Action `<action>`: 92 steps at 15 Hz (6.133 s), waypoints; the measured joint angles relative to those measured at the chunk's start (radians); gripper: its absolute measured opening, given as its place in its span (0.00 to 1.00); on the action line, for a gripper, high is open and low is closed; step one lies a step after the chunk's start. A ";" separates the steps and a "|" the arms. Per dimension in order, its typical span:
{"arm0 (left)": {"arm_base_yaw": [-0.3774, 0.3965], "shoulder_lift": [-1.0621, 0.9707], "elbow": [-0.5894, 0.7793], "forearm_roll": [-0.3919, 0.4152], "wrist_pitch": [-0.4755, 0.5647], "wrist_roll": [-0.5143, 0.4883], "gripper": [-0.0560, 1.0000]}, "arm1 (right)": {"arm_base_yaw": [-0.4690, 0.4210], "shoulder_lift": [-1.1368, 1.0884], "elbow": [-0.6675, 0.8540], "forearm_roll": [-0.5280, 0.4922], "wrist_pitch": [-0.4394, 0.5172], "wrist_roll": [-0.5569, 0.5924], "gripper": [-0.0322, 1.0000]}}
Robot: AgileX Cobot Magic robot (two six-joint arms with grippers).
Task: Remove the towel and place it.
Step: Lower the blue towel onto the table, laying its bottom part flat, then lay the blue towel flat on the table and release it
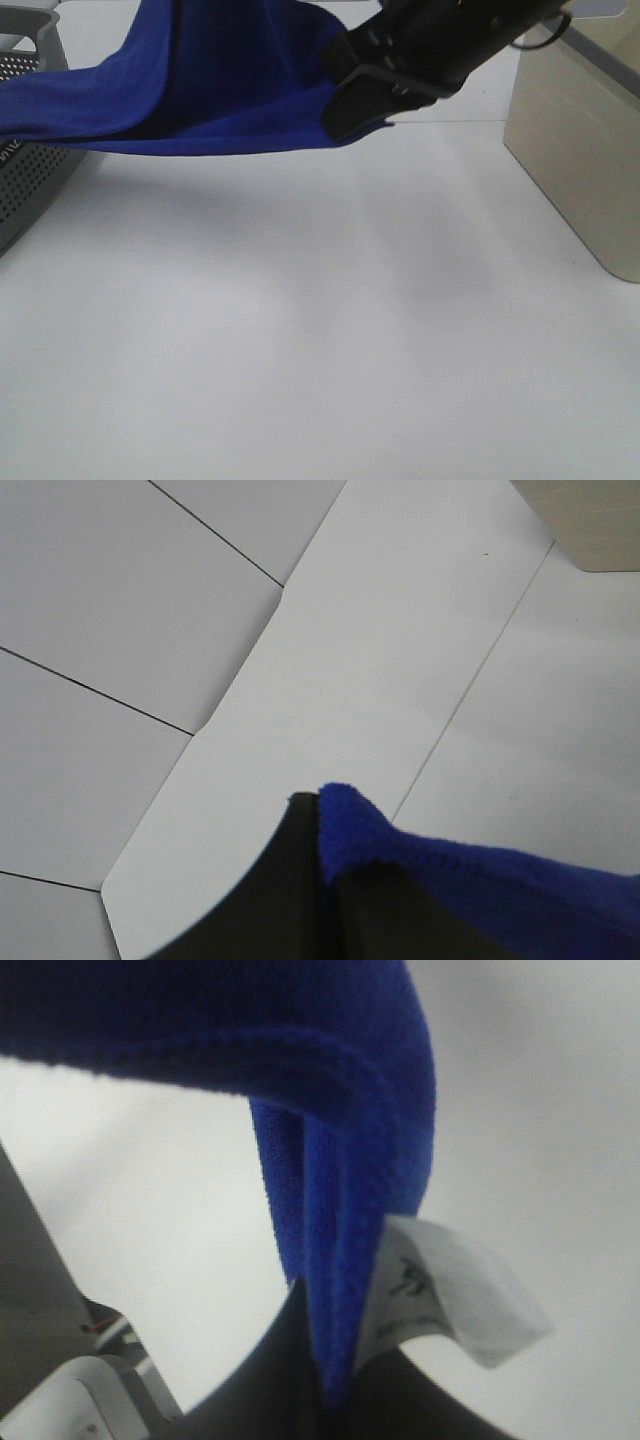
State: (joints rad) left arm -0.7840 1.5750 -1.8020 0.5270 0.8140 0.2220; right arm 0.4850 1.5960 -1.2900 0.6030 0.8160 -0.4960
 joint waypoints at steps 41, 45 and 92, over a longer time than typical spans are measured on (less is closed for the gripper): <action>0.458 0.354 -0.300 0.649 -0.861 -0.399 0.05 | -0.032 0.254 -0.736 -1.218 -0.653 0.621 0.05; 0.499 0.473 -0.461 0.623 -0.906 -0.391 0.05 | -0.119 0.312 -0.774 -1.205 -0.750 0.689 0.05; 0.266 -0.352 0.615 -0.742 0.398 -0.071 0.05 | -0.138 -0.425 0.303 -0.116 0.396 0.471 0.05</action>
State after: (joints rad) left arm -0.5180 1.2230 -1.1870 -0.2150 1.2120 0.1510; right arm 0.3470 1.1710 -0.9870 0.4870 1.2120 -0.0250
